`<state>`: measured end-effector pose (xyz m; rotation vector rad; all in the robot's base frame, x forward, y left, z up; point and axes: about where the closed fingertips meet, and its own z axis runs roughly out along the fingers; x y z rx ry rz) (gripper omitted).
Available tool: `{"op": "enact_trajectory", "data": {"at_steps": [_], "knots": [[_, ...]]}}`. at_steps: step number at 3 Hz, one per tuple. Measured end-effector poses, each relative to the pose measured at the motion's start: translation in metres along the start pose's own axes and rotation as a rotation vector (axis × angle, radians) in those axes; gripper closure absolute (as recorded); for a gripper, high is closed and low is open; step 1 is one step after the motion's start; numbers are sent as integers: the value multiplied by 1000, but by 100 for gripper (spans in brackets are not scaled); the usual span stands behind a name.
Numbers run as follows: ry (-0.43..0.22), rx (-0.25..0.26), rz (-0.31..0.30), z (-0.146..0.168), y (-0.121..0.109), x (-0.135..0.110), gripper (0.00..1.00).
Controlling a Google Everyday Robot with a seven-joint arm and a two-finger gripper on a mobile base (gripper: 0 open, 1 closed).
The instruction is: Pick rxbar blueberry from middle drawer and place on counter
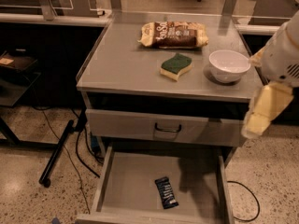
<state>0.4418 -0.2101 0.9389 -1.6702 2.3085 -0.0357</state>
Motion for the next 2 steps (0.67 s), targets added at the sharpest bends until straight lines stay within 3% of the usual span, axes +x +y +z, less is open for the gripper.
{"op": "enact_trajectory", "data": {"at_steps": [2], "knots": [[23, -97, 243, 128, -1, -1, 0]]}}
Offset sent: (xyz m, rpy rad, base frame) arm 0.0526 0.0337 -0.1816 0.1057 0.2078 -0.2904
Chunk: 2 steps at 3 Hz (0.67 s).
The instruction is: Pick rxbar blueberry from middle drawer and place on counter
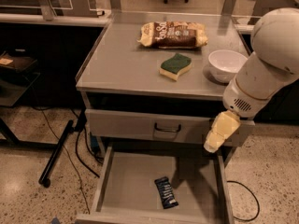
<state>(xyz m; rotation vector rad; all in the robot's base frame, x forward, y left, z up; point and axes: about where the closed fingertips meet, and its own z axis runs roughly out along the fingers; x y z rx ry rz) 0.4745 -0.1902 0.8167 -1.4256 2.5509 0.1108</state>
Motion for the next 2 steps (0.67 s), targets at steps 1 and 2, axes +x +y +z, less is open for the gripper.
{"op": "enact_trajectory", "data": {"at_steps": [1, 2], "knots": [[-2, -4, 3, 0, 1, 0, 0], [-8, -49, 60, 27, 21, 9, 0]]}}
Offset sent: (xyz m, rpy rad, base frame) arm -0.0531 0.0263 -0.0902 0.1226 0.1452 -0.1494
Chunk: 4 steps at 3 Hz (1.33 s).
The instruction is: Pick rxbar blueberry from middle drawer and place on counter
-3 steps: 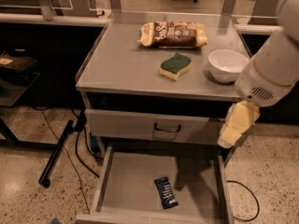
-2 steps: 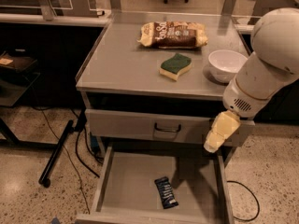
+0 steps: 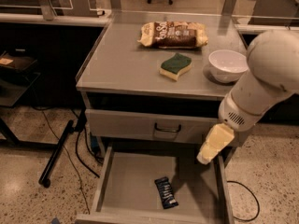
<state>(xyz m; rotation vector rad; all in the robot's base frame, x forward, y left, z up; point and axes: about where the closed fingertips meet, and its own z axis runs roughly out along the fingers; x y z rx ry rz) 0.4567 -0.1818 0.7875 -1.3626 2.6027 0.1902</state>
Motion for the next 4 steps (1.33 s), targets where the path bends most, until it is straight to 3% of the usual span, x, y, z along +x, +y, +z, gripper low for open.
{"op": "enact_trajectory", "data": {"at_steps": [2, 4], "knots": [[1, -118, 162, 86, 41, 27, 0], [-8, -110, 191, 96, 44, 29, 0]]}}
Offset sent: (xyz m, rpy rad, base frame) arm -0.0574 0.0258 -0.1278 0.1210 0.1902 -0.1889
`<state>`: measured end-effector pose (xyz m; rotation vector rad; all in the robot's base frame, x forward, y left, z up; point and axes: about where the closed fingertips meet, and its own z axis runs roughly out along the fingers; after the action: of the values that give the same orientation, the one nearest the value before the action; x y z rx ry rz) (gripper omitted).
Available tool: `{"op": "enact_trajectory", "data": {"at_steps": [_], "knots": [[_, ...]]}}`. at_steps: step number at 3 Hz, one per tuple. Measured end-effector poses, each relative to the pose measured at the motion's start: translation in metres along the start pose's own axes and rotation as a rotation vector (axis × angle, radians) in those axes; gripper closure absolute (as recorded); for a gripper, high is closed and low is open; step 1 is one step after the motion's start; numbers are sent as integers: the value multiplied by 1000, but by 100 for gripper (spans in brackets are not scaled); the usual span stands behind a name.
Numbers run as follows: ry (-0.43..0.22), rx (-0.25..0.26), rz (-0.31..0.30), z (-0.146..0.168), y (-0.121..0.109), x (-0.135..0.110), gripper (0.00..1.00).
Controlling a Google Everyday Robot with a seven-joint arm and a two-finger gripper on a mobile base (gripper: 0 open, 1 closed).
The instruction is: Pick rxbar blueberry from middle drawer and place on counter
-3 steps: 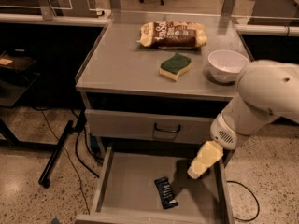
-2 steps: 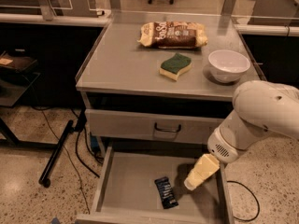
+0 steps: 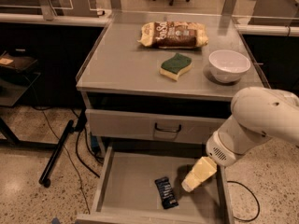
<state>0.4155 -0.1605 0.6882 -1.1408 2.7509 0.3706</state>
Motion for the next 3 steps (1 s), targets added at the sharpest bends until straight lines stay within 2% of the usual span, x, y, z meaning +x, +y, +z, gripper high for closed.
{"op": "enact_trajectory", "data": {"at_steps": [2, 3], "knots": [[-46, 14, 215, 52, -16, 16, 0], [-46, 6, 221, 56, -15, 15, 0]]}}
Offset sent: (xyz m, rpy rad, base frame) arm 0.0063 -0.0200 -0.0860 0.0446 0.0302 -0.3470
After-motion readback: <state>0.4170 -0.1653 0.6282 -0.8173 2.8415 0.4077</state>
